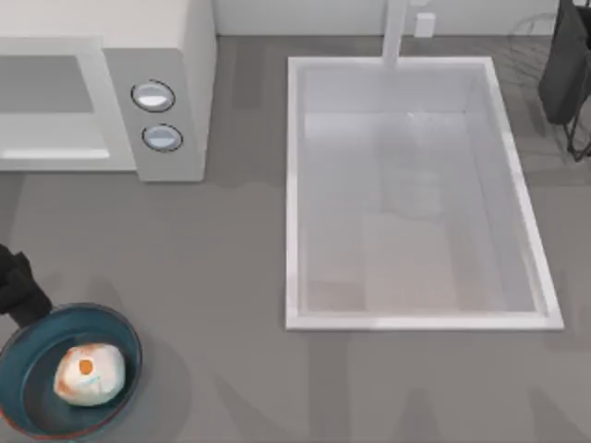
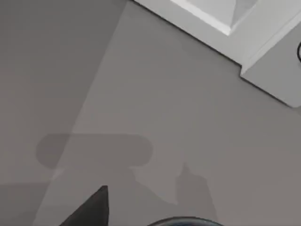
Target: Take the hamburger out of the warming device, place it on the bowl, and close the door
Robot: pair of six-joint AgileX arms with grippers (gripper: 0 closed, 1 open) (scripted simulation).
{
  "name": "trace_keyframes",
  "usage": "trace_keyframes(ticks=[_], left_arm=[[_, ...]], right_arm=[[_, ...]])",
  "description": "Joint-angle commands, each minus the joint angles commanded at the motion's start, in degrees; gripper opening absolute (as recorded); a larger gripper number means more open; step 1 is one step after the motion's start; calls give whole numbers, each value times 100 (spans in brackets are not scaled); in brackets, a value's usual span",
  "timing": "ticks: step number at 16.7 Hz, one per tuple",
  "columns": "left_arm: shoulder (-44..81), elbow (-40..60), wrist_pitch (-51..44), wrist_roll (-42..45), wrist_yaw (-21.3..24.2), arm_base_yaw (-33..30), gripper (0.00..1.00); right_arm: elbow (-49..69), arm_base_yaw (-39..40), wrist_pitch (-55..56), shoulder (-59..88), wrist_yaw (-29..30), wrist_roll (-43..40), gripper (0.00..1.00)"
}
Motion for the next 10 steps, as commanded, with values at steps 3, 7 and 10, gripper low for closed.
trace_keyframes(ticks=[3,7,10], left_arm=[[-1233,-792,1071,1636,327,347,100],[-2243,-1498,2043,2969,557,623,100],[-2540,-1709,2335,3346,611,697,100]], right_arm=[[0,0,0,0,0,0,100],[0,0,0,0,0,0,100],[0,0,0,0,0,0,100]])
